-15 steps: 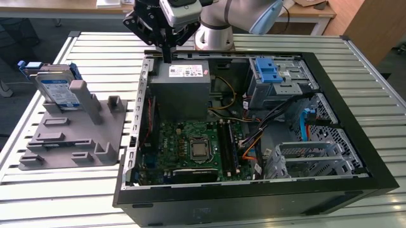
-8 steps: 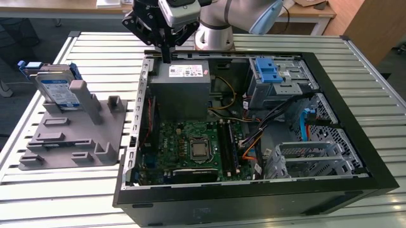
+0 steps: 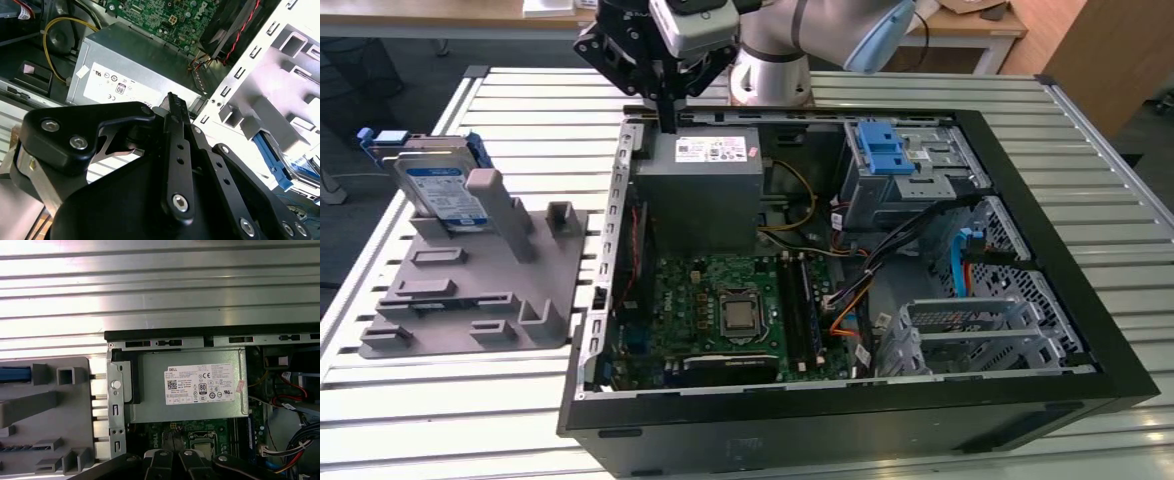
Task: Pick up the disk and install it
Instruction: 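Reach for the disk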
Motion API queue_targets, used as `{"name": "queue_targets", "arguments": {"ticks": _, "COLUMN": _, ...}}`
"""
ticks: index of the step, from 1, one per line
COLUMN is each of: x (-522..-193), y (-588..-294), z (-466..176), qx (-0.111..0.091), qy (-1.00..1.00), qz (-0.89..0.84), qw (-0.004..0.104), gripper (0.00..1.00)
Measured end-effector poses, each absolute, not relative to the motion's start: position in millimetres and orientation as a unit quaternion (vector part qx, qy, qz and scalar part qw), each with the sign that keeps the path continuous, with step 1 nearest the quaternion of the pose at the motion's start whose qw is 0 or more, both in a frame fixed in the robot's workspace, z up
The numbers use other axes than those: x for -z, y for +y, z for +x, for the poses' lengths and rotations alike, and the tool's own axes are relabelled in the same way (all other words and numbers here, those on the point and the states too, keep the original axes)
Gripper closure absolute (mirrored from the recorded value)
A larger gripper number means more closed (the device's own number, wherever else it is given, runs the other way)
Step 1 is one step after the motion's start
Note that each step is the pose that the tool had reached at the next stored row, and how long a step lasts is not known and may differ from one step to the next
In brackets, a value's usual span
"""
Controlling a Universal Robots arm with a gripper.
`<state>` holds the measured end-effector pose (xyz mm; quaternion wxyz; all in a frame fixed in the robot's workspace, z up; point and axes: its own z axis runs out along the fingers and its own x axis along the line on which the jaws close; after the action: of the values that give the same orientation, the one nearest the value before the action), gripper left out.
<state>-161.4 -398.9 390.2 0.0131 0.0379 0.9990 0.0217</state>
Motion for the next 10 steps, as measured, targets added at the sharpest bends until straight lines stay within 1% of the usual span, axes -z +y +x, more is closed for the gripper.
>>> {"name": "queue_targets", "arguments": {"ticks": 10, "x": -390.0, "y": -398.9, "z": -166.0, "qx": -0.022, "qy": 0.999, "qz": 0.038, "qw": 0.013, "gripper": 0.89}}
